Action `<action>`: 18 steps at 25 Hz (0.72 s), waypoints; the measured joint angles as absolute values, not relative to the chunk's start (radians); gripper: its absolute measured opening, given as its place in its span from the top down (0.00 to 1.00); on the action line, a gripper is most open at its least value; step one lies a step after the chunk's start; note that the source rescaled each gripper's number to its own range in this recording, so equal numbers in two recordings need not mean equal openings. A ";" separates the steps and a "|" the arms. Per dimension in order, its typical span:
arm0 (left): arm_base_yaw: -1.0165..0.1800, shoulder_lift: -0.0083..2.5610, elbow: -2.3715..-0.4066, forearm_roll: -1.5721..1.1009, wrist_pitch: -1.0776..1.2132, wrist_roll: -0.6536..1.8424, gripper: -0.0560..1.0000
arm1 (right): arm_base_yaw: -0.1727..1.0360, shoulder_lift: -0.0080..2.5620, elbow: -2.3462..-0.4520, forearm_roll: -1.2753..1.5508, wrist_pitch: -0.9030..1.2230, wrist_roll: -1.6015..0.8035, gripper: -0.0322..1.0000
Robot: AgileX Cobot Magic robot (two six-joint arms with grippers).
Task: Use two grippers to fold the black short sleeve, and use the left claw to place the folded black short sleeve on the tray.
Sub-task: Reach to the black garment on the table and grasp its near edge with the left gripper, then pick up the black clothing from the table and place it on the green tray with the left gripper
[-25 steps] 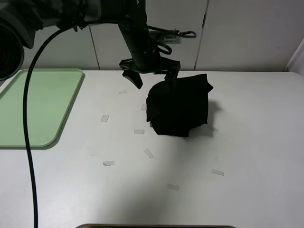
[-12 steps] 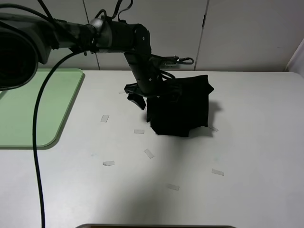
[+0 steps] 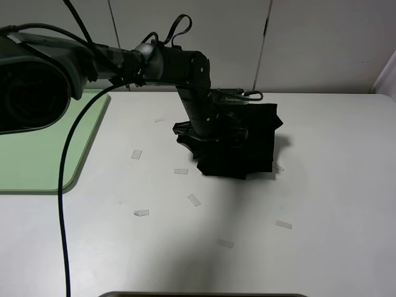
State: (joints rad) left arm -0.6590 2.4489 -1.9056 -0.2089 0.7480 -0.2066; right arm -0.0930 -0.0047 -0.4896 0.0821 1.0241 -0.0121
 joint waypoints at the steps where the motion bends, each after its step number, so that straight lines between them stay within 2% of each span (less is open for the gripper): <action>1: -0.659 2.449 -1.906 -0.209 0.748 -0.207 0.02 | -0.093 -0.005 -0.490 0.082 1.024 -0.012 0.00; 6: -0.660 2.455 -1.908 -0.205 0.730 -0.208 0.32 | -0.093 -0.005 -0.490 0.082 1.024 -0.012 0.00; 9: -0.660 2.460 -1.908 -0.205 0.728 -0.208 0.44 | -0.093 -0.005 -0.490 0.082 1.024 -0.012 0.00; 13: -0.659 2.461 -1.919 -0.203 0.744 -0.205 0.48 | -0.093 -0.005 -0.490 0.082 1.024 -0.012 0.00; 18: -0.650 2.473 -1.984 -0.141 0.869 -0.198 0.50 | -0.093 -0.005 -0.490 0.082 1.024 -0.012 0.00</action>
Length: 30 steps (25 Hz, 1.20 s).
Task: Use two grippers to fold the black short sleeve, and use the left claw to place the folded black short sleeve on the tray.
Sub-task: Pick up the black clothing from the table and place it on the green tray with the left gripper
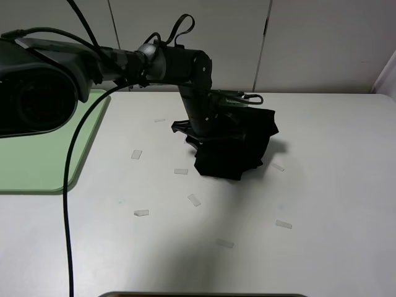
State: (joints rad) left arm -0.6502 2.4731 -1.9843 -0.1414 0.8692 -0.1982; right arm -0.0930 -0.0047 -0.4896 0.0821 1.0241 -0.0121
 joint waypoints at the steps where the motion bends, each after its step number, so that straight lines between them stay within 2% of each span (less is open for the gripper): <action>1: -0.646 2.473 -2.001 -0.124 0.899 -0.190 0.50 | -0.093 -0.005 -0.490 0.082 1.024 -0.012 0.00; 10: -0.558 2.473 -2.110 -0.043 1.161 -0.091 0.51 | -0.093 -0.005 -0.490 0.082 1.024 -0.012 0.00; 20: -0.419 2.472 -2.134 0.022 1.162 -0.040 0.51 | -0.093 -0.005 -0.490 0.082 1.024 -0.012 0.00; 30: -0.341 2.351 -2.085 0.063 1.162 -0.039 0.51 | -0.093 -0.005 -0.490 0.082 1.024 -0.012 0.00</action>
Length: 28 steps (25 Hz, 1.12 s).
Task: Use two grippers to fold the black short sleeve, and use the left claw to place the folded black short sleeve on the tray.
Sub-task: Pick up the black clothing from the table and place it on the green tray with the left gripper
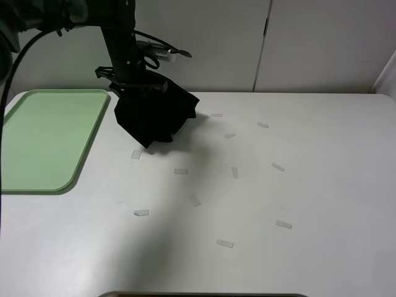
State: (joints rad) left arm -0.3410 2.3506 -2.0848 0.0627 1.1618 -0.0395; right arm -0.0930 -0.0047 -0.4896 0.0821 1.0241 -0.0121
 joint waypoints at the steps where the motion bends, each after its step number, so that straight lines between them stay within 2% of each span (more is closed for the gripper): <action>1: -0.338 2.331 -2.063 0.072 1.162 -0.039 0.51 | -0.093 -0.005 -0.490 0.082 1.024 -0.012 0.00; 7: -0.289 2.198 -1.878 0.092 1.162 -0.035 0.51 | -0.093 -0.005 -0.490 0.082 1.024 -0.012 0.00; 17: -0.113 2.031 -1.584 0.100 1.116 0.021 0.52 | -0.093 -0.005 -0.490 0.082 1.024 -0.012 0.00; 28: 0.021 2.031 -1.514 0.091 0.984 0.123 0.52 | -0.093 -0.005 -0.490 0.082 1.024 -0.012 0.00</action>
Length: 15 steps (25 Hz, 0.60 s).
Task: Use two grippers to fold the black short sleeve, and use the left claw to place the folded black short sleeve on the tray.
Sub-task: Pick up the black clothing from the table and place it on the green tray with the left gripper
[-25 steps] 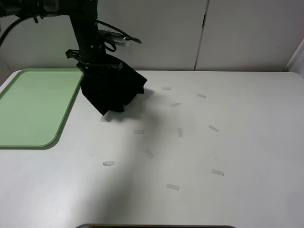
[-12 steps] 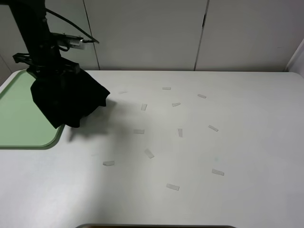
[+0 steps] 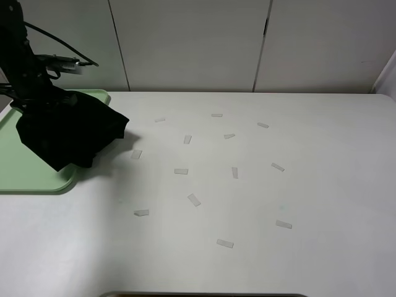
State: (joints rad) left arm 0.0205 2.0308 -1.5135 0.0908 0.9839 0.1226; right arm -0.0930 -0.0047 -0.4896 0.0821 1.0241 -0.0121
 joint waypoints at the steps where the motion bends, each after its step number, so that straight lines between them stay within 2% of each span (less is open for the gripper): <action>1: 0.034 2.031 -1.514 0.091 0.972 0.133 0.52 | -0.093 -0.005 -0.490 0.082 1.024 -0.012 0.00; 7: 0.107 2.049 -1.510 0.092 0.905 0.165 0.51 | -0.093 -0.005 -0.490 0.082 1.024 -0.012 0.00; 15: 0.177 2.096 -1.502 0.095 0.839 0.192 0.44 | -0.093 -0.005 -0.490 0.082 1.024 -0.012 0.00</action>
State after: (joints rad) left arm 0.1775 2.0964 -1.5016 0.0955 0.8385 0.1919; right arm -0.0930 -0.0047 -0.4896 0.0821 1.0241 -0.0121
